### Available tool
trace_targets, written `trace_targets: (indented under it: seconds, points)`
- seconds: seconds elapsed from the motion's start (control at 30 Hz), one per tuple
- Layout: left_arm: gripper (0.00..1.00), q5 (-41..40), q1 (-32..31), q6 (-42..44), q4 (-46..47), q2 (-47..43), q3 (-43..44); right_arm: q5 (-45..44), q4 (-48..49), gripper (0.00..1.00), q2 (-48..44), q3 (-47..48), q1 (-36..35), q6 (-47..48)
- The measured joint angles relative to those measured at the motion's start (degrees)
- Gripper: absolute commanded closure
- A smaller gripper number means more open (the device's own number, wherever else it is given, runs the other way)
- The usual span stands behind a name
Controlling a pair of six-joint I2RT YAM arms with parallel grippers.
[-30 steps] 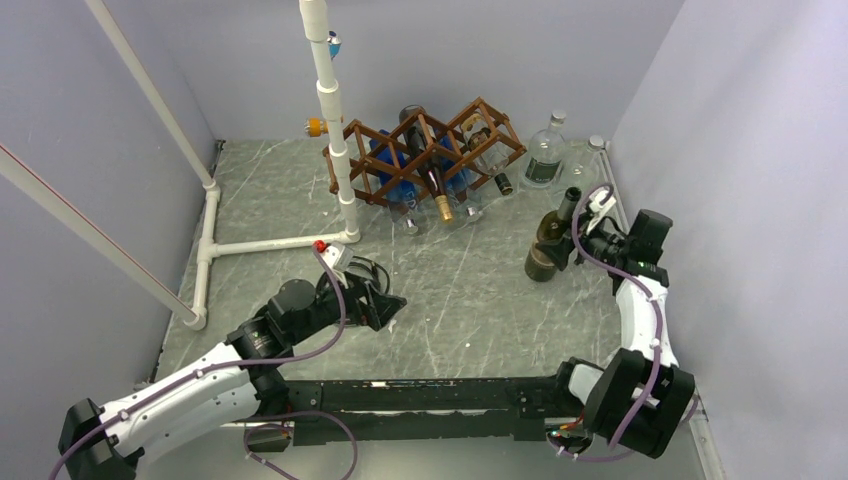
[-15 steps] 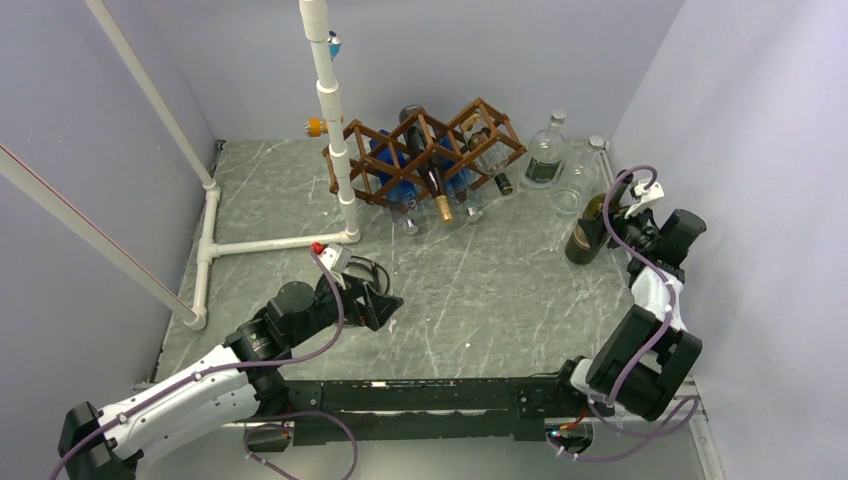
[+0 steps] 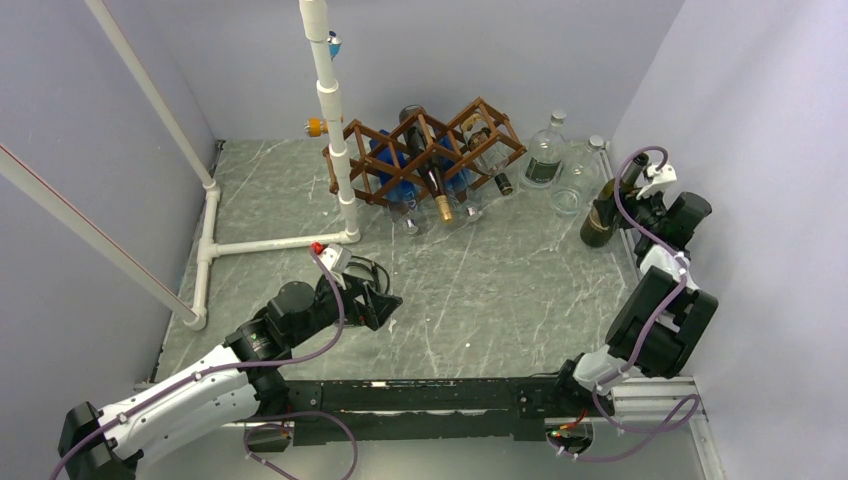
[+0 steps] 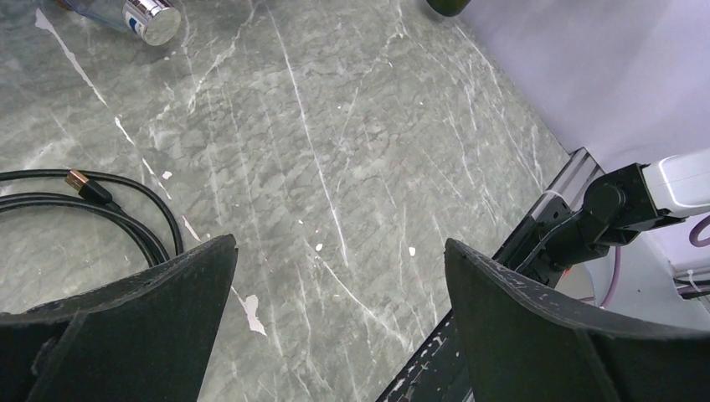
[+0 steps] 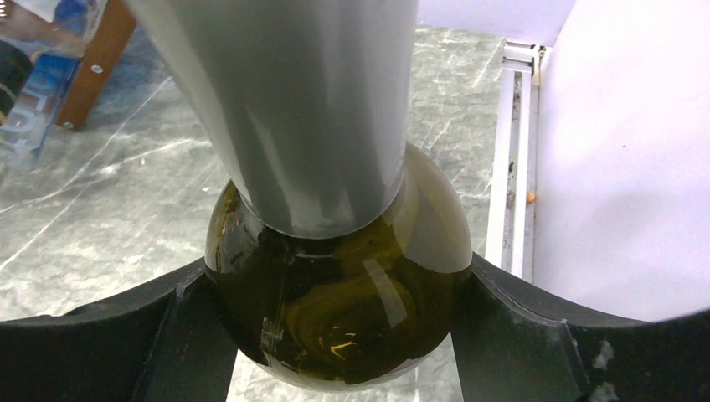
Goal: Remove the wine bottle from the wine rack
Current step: Place the wine bottle at the center of the board.
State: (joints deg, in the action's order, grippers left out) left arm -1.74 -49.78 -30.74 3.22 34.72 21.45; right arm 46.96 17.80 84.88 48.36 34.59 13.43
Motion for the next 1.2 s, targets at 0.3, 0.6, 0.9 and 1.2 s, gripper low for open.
trace_targets:
  seconds: [0.3,0.6,0.9,1.2]
  points:
    - [0.01,-0.57,0.07,0.11,-0.17,0.55,0.00,-1.55,2.08,0.48,6.19,3.48,0.00,-1.25]
    - [0.00,-0.98,0.11,0.13,-0.22,0.76,0.00,-1.40,2.38,0.19,7.82,3.56,0.00,-1.31]
    - [0.00,-0.98,0.11,0.11,-0.39,1.05,0.00,1.03,1.40,0.00,8.13,6.12,0.00,0.74]
    - [0.01,-0.90,0.11,0.07,-1.01,0.94,0.00,1.62,-3.32,0.00,6.45,6.93,0.04,3.04]
